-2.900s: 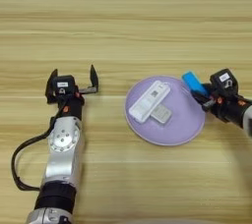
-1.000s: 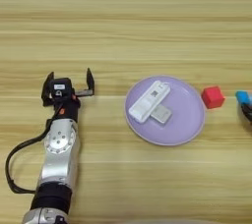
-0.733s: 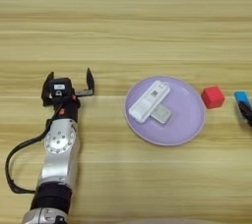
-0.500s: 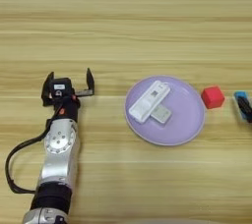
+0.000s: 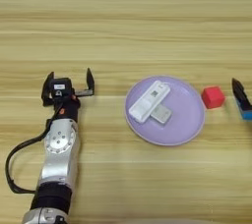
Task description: Move the objects on the table
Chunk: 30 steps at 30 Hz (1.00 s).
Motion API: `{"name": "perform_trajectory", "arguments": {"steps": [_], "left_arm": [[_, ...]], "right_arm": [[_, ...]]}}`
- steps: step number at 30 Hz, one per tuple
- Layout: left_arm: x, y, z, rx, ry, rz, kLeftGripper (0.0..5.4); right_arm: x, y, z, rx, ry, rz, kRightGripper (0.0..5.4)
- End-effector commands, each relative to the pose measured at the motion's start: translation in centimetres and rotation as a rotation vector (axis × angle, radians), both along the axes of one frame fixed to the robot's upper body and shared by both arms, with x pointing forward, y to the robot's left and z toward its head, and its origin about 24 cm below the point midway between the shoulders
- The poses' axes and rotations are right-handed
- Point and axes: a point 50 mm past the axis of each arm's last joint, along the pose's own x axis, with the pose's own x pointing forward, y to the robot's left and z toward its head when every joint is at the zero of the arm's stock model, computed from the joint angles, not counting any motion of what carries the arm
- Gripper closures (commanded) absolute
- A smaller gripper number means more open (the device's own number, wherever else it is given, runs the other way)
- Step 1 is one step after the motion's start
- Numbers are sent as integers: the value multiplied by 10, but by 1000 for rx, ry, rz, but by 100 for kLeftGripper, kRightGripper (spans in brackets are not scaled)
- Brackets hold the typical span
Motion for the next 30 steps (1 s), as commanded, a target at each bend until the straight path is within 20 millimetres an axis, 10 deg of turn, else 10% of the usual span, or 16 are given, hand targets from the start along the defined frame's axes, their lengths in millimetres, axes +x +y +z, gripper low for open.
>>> {"name": "perform_trajectory", "arguments": {"steps": [1, 30], "left_arm": [[2, -2, 0, 15, 3, -6, 0], [4, -5, -1, 17, 5, -8, 0]], "right_arm": [[1, 9, 5, -36, -14, 58, 5], [-1, 93, -13, -88, 17, 472, 5]]}}
